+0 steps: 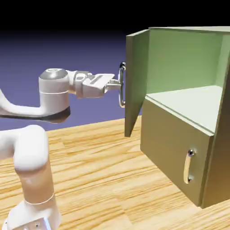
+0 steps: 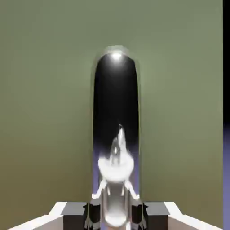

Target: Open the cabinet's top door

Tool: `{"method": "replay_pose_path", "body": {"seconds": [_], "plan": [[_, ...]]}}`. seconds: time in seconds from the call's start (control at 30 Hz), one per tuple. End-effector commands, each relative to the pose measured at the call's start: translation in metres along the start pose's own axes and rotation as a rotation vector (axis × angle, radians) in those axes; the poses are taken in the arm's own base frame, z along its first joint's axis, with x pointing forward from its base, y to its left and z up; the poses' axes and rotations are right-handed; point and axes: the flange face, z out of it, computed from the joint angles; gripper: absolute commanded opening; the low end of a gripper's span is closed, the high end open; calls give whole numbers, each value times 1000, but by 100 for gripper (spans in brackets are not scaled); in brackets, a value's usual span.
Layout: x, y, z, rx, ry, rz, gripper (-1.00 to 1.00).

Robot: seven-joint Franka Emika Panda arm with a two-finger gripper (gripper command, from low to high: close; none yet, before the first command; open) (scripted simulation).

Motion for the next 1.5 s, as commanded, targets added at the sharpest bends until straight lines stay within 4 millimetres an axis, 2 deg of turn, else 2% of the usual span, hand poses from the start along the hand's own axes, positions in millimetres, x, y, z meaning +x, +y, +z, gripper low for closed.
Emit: {"method": "replay_pose_path", "body": {"seconds": [0.0, 0.4, 0.63, 0.83, 1.13, 1.47], "plan": [[-1, -1, -6, -9, 12, -3, -100], [-31, -31, -97, -158, 162, -3, -100], [-64, -63, -161, -275, 279, -2, -100], [-95, -94, -205, -369, 373, -2, -100], [-142, -140, -255, -491, 495, -2, -100], [-190, -188, -290, -605, 610, -2, -100]]}}
